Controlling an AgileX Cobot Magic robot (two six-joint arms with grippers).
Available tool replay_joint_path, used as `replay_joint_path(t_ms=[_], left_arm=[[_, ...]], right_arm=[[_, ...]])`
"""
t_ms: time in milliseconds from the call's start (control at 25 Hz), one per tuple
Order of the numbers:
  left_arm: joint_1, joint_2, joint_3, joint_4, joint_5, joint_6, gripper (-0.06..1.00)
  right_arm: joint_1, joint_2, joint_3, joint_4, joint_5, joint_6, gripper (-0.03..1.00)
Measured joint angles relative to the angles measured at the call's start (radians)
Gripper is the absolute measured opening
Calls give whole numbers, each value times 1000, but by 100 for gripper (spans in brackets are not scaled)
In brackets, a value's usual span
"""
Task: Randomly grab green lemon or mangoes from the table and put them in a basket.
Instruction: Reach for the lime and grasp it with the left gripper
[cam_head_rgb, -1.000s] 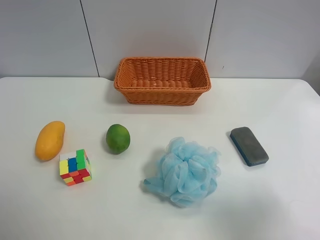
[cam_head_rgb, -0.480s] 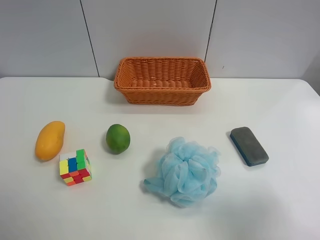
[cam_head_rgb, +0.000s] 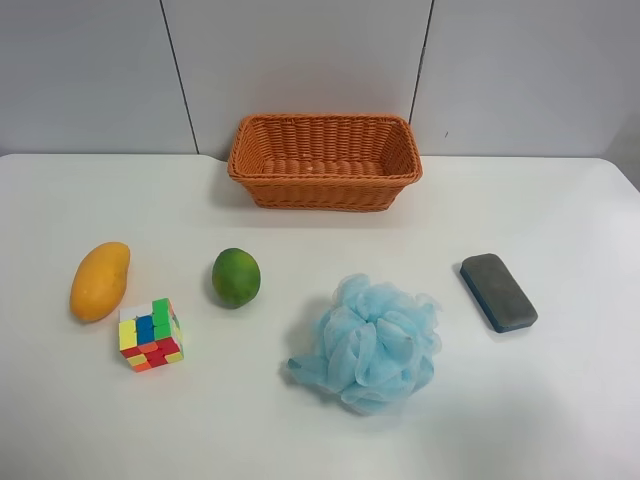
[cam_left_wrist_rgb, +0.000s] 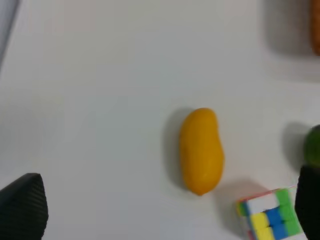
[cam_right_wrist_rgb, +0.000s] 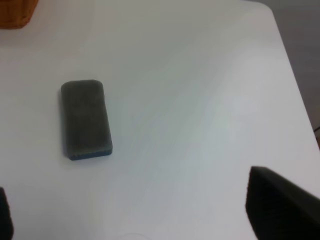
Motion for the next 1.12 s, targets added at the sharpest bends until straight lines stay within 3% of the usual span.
replay_joint_path(t_ms=[160,360,600,1120], left_arm=[[-49,211,-99,-118,-3,43,99],[-239,417,-132,-102,-81,46,99],[-411,657,-133,-99,-150,-49,99],[-542,976,-134,-190,-289,-196,99]], right_arm=[[0,0,0,0,0,0,92],[0,0,0,0,0,0,92],[0,0,0,0,0,0,92],[0,0,0,0,0,0,92]])
